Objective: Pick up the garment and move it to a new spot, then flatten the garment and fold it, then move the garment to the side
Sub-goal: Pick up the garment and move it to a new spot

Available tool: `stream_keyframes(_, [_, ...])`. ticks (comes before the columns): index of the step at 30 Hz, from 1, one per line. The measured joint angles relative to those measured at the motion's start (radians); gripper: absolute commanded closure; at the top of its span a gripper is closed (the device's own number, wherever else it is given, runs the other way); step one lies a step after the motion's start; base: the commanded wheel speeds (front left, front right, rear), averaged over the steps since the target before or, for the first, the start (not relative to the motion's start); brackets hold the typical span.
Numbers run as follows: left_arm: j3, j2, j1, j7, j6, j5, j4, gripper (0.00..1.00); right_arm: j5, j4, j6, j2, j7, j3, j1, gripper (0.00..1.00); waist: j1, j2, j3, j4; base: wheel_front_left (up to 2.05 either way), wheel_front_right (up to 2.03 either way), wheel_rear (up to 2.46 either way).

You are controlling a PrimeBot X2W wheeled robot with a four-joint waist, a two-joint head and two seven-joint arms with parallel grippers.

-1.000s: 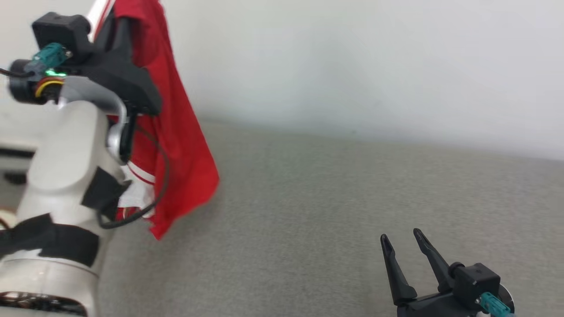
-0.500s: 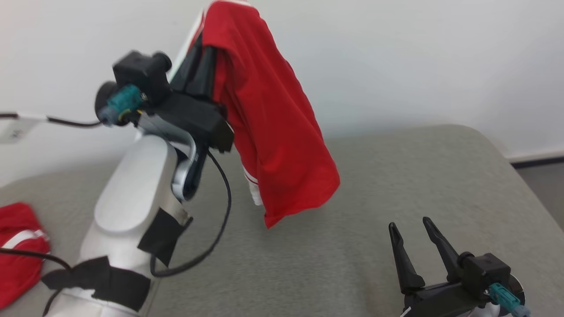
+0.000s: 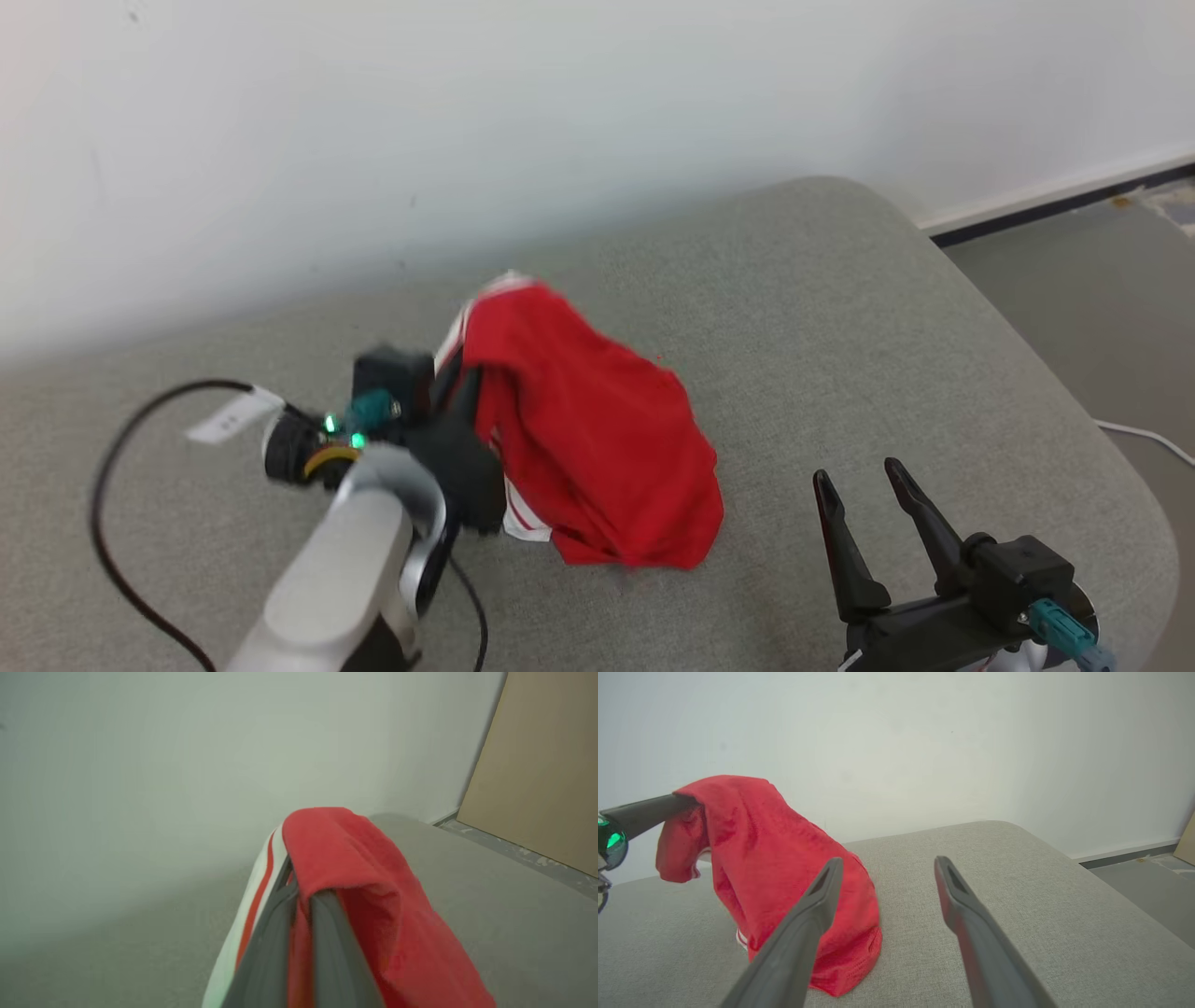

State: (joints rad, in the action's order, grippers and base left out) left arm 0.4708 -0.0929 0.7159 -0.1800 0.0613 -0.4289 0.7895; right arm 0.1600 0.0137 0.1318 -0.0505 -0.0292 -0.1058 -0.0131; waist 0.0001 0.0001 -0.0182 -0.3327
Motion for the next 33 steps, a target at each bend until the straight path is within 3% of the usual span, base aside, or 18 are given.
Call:
stream_keyframes(1, [0.007,0.003,-0.016,0.007,0.000,-0.002,0.023,0.82,0.002,-0.002,0.000,0.000,-0.002,-0.001,0.002,0.00,0.0000,0.0000,0.008,-0.002,0.00,0.00,0.00])
stream_keyframes(2, [0.012,0.007,-0.031,0.014,0.002,-0.006,0.044,0.53,0.004,-0.005,0.000,0.000,-0.004,-0.001,0.006,0.00,0.0001,0.0000,0.014,-0.001,0.00,0.00,0.00])
stream_keyframes(3, [0.013,0.010,-0.045,0.014,0.004,-0.013,0.061,0.00,0.006,-0.007,0.000,0.001,-0.006,-0.003,0.009,0.00,0.0002,0.0000,0.018,0.002,0.00,0.00,0.00])
stream_keyframes(12, [0.065,0.019,-0.152,0.009,0.062,-0.079,0.093,0.00,0.007,-0.026,0.000,0.000,-0.007,-0.002,0.008,0.00,0.0001,0.0000,0.015,0.079,0.00,0.00,0.00])
stream_keyframes(19, [0.065,-0.066,-0.285,-0.058,0.066,-0.127,-0.071,0.00,0.006,-0.026,0.000,0.000,-0.006,0.025,-0.014,0.00,0.0000,0.0000,-0.026,0.166,0.00,0.00,0.00])
stream_keyframes(23, [-0.019,-0.106,-0.395,-0.081,0.035,-0.139,-0.245,0.00,0.006,-0.028,0.000,0.001,-0.010,0.051,-0.036,0.00,-0.0001,-0.0001,-0.047,0.218,0.00,0.00,0.00])
stream_keyframes(26, [-0.135,-0.109,-0.509,-0.083,0.021,-0.137,-0.441,0.00,-0.002,-0.033,0.000,0.000,-0.015,0.068,-0.047,0.00,-0.0001,0.0000,-0.060,0.255,0.00,0.00,0.00])
stream_keyframes(33, [-0.360,-0.045,-0.748,-0.083,0.040,-0.063,-0.723,0.00,-0.015,-0.086,0.000,0.001,-0.053,0.120,-0.066,0.00,-0.0002,-0.0001,-0.088,0.325,0.00,0.00,0.00])
